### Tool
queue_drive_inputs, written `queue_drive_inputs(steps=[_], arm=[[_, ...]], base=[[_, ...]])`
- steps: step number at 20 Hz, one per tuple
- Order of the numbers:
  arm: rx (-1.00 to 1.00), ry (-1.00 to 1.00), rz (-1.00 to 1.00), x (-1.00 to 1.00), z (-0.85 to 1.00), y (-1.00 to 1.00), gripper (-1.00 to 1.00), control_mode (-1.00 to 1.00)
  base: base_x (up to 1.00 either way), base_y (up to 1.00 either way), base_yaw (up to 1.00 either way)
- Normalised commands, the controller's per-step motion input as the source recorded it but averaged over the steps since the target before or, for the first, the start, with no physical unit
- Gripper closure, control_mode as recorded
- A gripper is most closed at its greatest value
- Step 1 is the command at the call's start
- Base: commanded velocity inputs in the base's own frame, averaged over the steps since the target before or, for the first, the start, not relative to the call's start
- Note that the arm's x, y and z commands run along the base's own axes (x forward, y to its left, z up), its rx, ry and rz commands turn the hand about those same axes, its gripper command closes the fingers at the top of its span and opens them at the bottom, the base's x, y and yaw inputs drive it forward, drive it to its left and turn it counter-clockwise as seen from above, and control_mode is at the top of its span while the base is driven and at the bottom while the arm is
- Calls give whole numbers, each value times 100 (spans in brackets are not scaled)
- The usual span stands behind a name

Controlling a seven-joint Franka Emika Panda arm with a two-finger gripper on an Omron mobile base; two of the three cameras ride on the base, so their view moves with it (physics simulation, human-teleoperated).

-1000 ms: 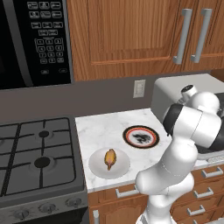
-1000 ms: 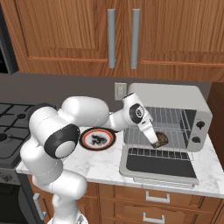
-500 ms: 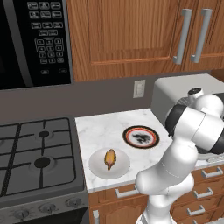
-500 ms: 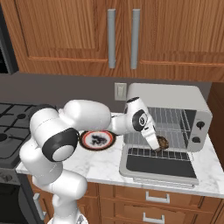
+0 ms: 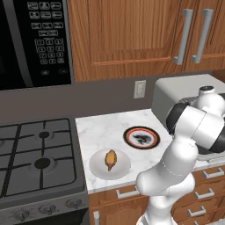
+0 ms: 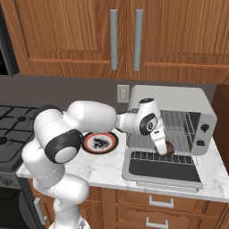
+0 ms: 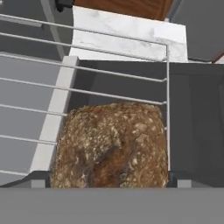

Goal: Open the toaster oven door. Place the bread on the bottom rack in the toaster oven and place the chicken drumstick on the top rack.

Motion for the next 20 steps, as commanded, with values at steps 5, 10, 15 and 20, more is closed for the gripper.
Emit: queue_drive_inputs(steps=[5, 10, 15, 20], arm=[[4, -3, 0, -52, -61, 29, -100, -100], [2, -5, -5, -51, -64, 46, -100, -100], [3, -2, -9, -41, -75, 58, -100, -100], [5, -1, -6, -25, -55, 56, -100, -100]], base=[[0, 0, 0], [0, 0, 0], [0, 0, 0], [0, 0, 0]])
